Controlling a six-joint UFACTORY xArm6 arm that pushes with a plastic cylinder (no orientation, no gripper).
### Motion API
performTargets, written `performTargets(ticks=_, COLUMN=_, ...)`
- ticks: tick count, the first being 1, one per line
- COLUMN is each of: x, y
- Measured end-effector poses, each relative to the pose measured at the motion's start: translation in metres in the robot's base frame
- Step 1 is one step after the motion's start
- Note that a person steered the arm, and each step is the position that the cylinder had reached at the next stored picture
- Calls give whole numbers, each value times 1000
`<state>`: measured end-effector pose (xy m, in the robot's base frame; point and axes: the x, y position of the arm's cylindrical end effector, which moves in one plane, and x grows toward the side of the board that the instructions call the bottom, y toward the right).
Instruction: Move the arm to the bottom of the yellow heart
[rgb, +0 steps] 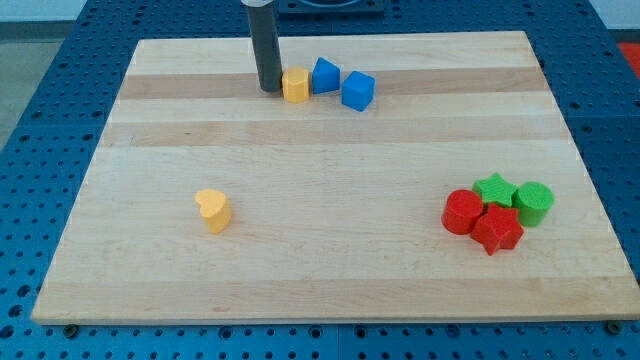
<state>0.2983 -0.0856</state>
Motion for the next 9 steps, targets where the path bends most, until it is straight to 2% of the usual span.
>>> performTargets(ticks=1, x=7, y=-14)
performTargets(ticks=2, x=53, y=-49)
performTargets(ticks=3, x=137, y=-49)
performTargets(ticks=4, x=173, y=-49)
performTargets(ticks=6, x=173, y=-89)
performTargets(ticks=7, x=221, y=-109)
performTargets(ticks=8, x=299, y=-123)
performTargets(ticks=9, x=305, y=-79)
